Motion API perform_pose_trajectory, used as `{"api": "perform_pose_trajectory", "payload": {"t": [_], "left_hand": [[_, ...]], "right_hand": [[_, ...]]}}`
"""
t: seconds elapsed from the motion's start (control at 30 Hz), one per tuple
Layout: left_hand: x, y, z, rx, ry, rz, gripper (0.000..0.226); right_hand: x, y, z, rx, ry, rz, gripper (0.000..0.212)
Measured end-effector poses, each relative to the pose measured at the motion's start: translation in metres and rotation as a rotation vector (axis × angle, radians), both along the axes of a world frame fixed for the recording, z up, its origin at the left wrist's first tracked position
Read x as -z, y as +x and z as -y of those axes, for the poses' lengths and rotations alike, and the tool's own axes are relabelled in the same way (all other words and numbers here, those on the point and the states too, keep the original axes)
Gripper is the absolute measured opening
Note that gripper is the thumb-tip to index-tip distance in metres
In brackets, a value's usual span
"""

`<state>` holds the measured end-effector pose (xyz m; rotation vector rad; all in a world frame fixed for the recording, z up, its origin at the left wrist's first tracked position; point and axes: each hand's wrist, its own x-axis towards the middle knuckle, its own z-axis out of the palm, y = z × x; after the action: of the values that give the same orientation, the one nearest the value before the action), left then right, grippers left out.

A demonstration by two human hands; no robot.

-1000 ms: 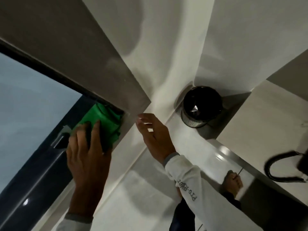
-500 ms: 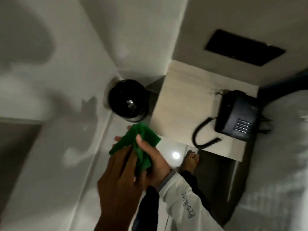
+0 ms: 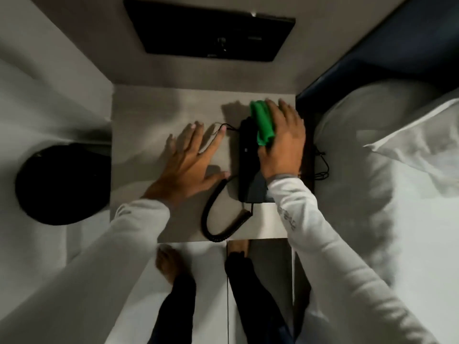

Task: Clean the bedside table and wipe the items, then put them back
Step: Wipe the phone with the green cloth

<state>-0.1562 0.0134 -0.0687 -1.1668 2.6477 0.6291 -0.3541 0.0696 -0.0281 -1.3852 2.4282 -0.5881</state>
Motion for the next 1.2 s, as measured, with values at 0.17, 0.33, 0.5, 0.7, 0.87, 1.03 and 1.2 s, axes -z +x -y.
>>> {"api": "perform_pose_trajectory", "payload": {"t": [0.17, 0.33, 0.5, 0.7, 0.87, 1.03, 1.2], "left_hand": [[0.033, -0.032, -0.004, 0.064, 0.049, 0.048, 0.103], [0.043, -0.03, -0.006, 0.06, -0.067, 0.015, 0.096], [0.043, -0.03, -0.01, 0.055, -0.157, 0.025, 0.102], [0.016, -0.036, -0.004, 0.023, -0.034, -0.038, 0.076], [0.005, -0.047, -0.029, 0.095, -0.19, -0.096, 0.085], [0.005, -0.054, -0.036, 0.061, -0.146, 0.007, 0.098], [0.003, -0.055, -0.037, 0.043, -0.122, 0.051, 0.099]], "right_hand": [[0.038, 0.013, -0.013, -0.074, 0.095, -0.224, 0.072], [0.044, 0.049, -0.066, 0.026, 0.002, -0.173, 0.051], [0.061, 0.086, -0.16, 0.023, 0.035, -0.133, 0.052], [0.012, 0.073, -0.186, 0.448, -0.181, 0.295, 0.057], [-0.001, -0.008, -0.089, 0.353, -0.314, 0.089, 0.085], [0.045, -0.046, -0.058, -0.117, 0.086, -0.109, 0.084], [0.056, -0.021, -0.153, -0.187, 0.116, -0.052, 0.064]]}}
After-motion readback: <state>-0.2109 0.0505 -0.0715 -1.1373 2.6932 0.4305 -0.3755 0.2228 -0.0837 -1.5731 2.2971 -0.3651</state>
